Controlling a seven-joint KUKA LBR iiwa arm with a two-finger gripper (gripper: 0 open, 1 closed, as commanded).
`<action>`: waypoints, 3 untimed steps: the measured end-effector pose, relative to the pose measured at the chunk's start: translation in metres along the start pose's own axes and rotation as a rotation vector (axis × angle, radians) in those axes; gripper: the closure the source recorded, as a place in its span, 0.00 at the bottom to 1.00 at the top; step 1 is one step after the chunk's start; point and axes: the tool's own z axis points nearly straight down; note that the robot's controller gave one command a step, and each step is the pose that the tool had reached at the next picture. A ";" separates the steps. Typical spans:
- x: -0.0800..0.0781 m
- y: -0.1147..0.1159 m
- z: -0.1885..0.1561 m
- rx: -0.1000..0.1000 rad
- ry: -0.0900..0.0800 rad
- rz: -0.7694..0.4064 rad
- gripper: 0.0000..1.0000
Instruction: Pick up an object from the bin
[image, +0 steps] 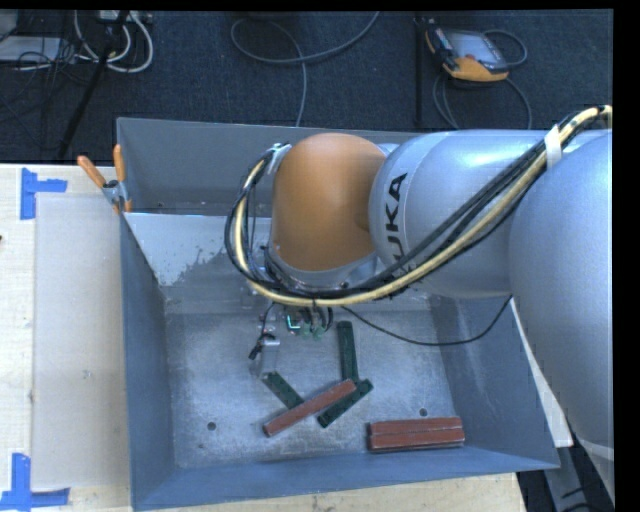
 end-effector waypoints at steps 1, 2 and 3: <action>0.057 -0.037 0.088 0.001 0.000 -0.190 0.00; -0.013 -0.105 0.097 -0.001 -0.009 -0.350 0.00; 0.040 -0.086 0.100 0.001 -0.010 -0.615 0.00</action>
Offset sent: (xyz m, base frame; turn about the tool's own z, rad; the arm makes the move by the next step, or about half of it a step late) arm -0.0551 -0.0368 -0.0838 -0.1907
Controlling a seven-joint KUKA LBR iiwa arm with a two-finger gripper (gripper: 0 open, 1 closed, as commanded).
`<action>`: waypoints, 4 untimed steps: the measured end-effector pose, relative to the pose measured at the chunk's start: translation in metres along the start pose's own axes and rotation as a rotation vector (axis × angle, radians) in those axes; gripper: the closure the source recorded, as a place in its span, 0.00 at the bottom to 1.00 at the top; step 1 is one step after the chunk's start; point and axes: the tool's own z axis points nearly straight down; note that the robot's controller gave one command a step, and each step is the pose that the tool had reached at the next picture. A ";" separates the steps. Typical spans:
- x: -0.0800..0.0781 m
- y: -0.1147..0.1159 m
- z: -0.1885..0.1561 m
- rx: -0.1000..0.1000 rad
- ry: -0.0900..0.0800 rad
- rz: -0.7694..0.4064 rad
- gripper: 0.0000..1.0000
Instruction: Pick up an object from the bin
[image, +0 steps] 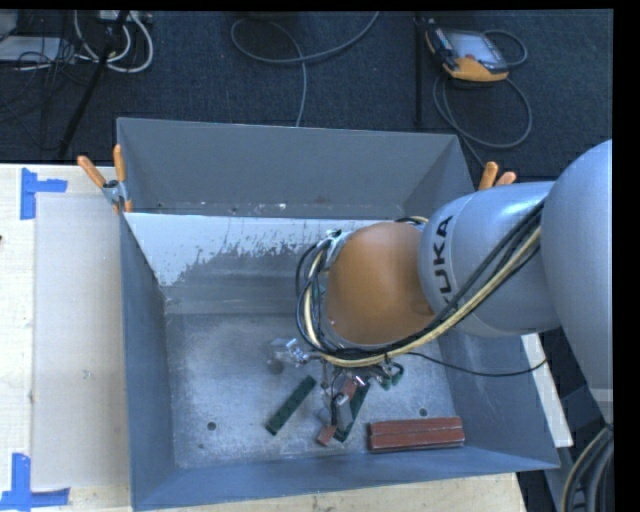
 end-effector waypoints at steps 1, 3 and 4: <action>0.000 -0.001 -0.002 0.000 0.001 0.003 1.00; 0.042 0.047 -0.003 0.012 -0.018 -0.266 0.00; 0.047 0.050 0.000 0.000 -0.001 -0.261 1.00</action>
Offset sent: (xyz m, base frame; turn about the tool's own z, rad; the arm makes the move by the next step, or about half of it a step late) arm 0.0000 0.0000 0.0000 0.0000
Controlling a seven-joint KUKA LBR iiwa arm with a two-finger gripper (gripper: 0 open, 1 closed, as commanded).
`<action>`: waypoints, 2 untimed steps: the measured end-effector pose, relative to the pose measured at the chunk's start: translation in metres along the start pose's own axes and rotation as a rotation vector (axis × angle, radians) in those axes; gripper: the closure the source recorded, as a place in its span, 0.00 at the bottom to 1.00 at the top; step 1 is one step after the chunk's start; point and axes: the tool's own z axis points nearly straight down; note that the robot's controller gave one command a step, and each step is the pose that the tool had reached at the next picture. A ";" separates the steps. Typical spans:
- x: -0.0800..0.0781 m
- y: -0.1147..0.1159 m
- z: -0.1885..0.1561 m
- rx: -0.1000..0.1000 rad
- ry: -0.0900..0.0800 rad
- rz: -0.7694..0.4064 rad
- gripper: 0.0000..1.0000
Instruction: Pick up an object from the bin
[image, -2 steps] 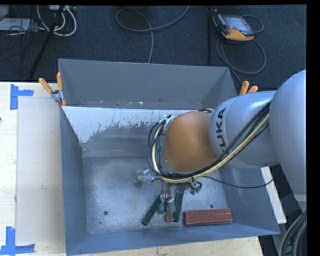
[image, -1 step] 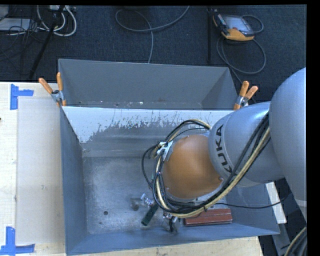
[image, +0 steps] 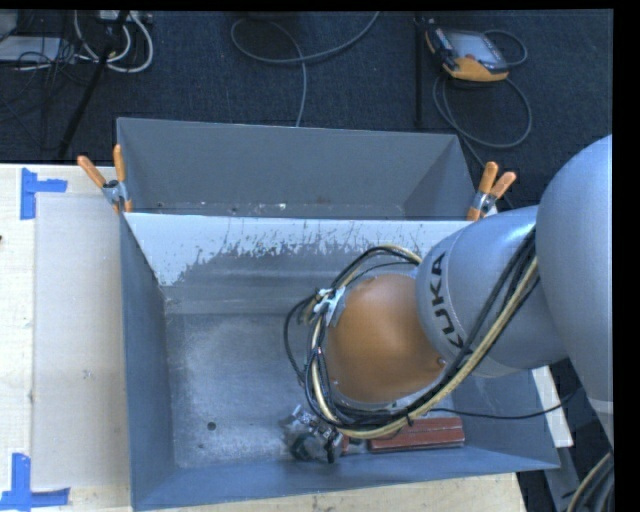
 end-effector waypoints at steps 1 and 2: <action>-0.004 -0.003 -0.003 0.009 -0.014 0.001 0.00; 0.000 0.000 0.000 0.001 0.000 0.003 1.00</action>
Offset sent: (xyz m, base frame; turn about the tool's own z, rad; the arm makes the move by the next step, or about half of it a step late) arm 0.0000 0.0000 0.0000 0.0000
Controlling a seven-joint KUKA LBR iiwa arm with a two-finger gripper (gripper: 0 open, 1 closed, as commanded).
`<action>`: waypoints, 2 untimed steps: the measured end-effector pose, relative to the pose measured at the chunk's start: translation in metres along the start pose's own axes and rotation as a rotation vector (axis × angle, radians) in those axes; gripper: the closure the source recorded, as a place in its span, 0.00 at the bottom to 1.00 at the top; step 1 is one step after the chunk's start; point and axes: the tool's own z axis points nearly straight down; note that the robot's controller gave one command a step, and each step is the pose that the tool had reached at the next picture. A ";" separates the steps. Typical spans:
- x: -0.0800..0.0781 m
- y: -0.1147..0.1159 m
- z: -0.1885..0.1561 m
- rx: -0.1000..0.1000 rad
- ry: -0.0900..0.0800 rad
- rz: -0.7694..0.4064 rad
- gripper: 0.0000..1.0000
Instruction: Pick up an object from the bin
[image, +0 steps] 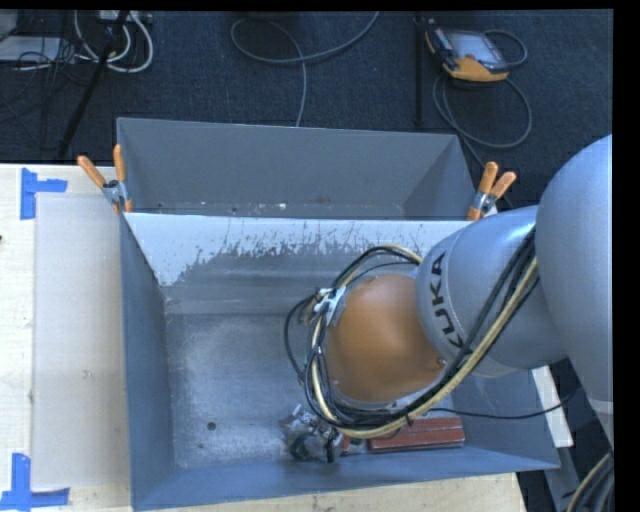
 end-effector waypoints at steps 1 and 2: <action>-0.001 -0.004 0.000 0.002 -0.003 -0.217 1.00; -0.044 0.017 0.000 -0.002 -0.001 -0.915 1.00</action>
Offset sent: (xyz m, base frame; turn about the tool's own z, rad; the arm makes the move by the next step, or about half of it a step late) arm 0.0026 -0.0028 -0.0004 -0.2185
